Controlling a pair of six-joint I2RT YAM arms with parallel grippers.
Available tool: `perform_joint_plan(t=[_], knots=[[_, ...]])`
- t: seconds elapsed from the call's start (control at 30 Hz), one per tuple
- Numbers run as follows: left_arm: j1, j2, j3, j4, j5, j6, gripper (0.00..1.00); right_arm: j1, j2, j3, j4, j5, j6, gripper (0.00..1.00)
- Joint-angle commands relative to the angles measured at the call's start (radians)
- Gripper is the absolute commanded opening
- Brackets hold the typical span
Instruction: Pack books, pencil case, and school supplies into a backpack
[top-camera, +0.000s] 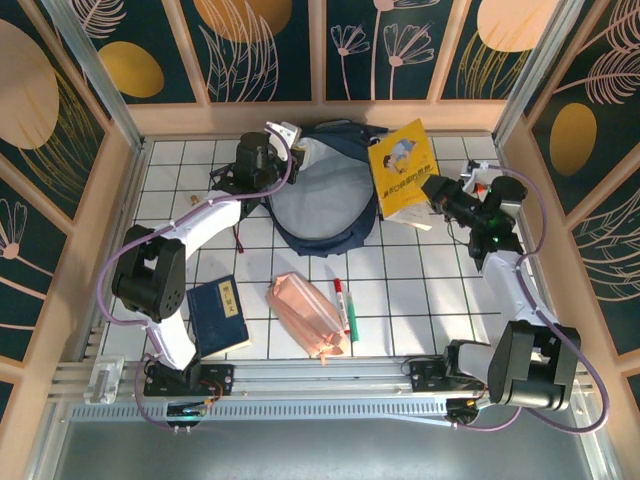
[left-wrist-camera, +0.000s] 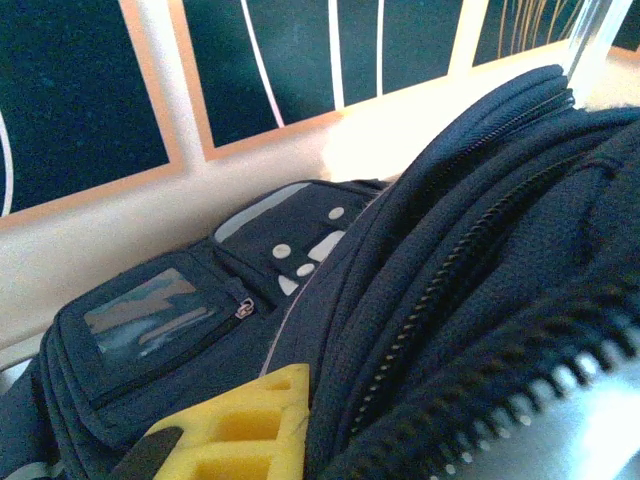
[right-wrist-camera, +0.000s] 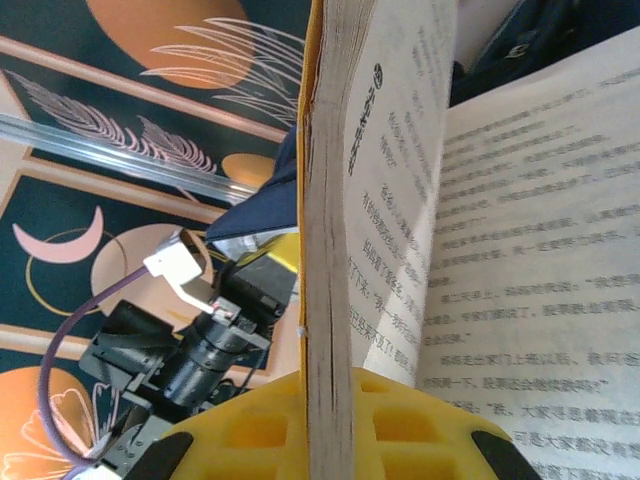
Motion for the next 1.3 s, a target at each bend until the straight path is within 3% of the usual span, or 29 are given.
perform_joint_plan(t=[0.0, 0.17, 0.33, 0.6, 0.8, 0.93, 1.1, 1.27], knots=[[-0.003, -0.015, 0.077, 0.089, -0.013, -0.082, 0.00, 0.079, -0.012, 0.032, 0.034, -0.006, 0.055, 0.00], [-0.003, -0.025, 0.082, 0.100, -0.030, -0.090, 0.00, 0.252, 0.056, 0.033, 0.052, 0.072, 0.081, 0.00], [-0.003, -0.020, 0.102, 0.088, -0.031, -0.102, 0.00, 0.308, 0.079, 0.011, 0.106, 0.115, 0.187, 0.00], [-0.002, 0.046, 0.176, 0.052, -0.061, -0.137, 0.00, 0.267, -0.025, 0.116, -0.296, 0.129, 0.033, 0.00], [-0.003, 0.059, 0.195, 0.031, -0.072, -0.139, 0.00, 0.329, -0.035, 0.005, -0.175, 0.144, 0.121, 0.00], [-0.003, 0.059, 0.194, 0.012, -0.092, -0.120, 0.00, 0.355, -0.041, 0.023, -0.243, 0.194, 0.088, 0.00], [-0.003, 0.064, 0.197, 0.001, -0.106, -0.108, 0.00, 0.371, -0.043, 0.020, -0.295, 0.166, 0.091, 0.00], [-0.003, 0.043, 0.177, 0.020, -0.029, -0.138, 0.00, 0.384, 0.023, -0.028, -0.080, 0.176, 0.179, 0.00]])
